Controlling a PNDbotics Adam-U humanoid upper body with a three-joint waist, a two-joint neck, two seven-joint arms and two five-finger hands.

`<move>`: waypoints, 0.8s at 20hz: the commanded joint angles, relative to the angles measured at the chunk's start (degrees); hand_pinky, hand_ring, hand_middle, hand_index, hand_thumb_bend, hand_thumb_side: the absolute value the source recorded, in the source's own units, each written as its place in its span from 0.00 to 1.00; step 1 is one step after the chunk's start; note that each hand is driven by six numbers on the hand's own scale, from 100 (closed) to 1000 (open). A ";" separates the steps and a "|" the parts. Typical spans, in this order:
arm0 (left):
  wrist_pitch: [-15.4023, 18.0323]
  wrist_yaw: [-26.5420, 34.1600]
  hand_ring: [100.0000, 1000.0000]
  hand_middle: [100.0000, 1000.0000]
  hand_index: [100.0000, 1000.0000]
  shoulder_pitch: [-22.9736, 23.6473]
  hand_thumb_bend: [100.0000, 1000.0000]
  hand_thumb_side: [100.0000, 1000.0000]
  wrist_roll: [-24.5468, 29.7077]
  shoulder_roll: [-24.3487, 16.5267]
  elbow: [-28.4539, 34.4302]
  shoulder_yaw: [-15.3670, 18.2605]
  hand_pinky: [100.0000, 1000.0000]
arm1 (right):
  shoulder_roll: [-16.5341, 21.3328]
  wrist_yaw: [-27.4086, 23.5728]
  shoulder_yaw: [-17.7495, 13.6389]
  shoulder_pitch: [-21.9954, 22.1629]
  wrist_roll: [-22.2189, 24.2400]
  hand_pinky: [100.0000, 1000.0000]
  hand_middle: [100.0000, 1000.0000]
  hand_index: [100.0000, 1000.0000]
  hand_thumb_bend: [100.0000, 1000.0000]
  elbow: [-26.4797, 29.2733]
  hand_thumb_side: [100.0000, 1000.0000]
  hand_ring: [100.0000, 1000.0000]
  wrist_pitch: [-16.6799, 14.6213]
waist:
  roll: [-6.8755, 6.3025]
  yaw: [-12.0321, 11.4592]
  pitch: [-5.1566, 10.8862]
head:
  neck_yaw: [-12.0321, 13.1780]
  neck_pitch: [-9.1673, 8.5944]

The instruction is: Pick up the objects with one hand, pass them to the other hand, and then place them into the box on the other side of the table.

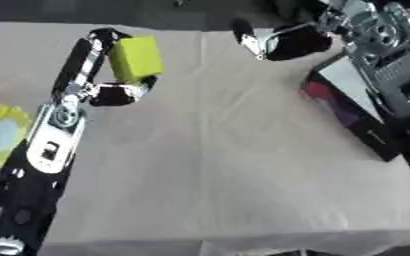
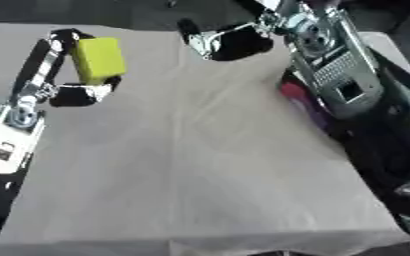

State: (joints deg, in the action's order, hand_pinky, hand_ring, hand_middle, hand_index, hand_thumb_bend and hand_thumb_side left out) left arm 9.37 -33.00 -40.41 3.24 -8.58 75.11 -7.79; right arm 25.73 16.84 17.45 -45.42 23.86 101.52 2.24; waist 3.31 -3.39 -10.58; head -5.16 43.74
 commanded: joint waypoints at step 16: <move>-1.46 2.25 0.42 0.42 0.51 -0.18 0.00 0.07 2.75 2.87 2.21 -0.16 0.59 | -4.61 3.69 3.58 -3.23 3.35 0.97 1.00 0.98 0.00 -2.63 0.00 1.00 -2.14 | 0.17 0.06 1.46 | -0.03 0.38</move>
State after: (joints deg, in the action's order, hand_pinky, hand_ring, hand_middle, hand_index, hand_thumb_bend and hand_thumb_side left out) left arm 7.95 -31.17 -39.81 5.68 -5.91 76.10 -7.95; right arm 20.90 19.93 21.20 -47.44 26.96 98.64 0.30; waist 3.62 -3.30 -10.58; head -5.20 43.74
